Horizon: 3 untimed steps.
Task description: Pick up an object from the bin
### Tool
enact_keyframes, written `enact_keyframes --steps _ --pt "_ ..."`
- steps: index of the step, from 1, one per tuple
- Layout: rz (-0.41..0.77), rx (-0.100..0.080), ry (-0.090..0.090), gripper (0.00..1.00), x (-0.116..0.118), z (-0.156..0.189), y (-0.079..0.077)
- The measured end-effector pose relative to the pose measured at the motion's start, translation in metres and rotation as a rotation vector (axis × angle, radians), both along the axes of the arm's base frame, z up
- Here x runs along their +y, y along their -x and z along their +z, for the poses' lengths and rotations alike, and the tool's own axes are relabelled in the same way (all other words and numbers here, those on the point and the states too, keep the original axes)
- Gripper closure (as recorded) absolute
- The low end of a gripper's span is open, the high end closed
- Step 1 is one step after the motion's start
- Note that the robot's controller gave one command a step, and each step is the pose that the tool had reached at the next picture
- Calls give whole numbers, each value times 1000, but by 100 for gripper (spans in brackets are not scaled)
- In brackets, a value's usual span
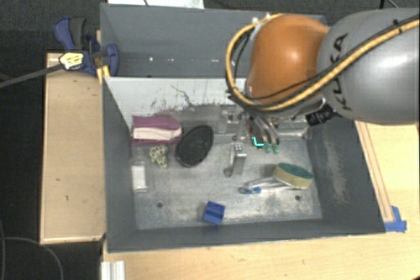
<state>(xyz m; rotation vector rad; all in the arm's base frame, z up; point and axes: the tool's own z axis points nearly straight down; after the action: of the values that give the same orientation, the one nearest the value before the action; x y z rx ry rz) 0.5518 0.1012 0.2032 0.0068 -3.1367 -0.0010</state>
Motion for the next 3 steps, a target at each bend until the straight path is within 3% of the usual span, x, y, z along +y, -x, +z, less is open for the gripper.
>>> enact_keyframes --steps 1,2,3 --pt "10 -25 -7 0 72 -129 5" --pt "4 -30 -9 100 71 -123 2" --pt "3 -16 -4 100 75 -6 2"
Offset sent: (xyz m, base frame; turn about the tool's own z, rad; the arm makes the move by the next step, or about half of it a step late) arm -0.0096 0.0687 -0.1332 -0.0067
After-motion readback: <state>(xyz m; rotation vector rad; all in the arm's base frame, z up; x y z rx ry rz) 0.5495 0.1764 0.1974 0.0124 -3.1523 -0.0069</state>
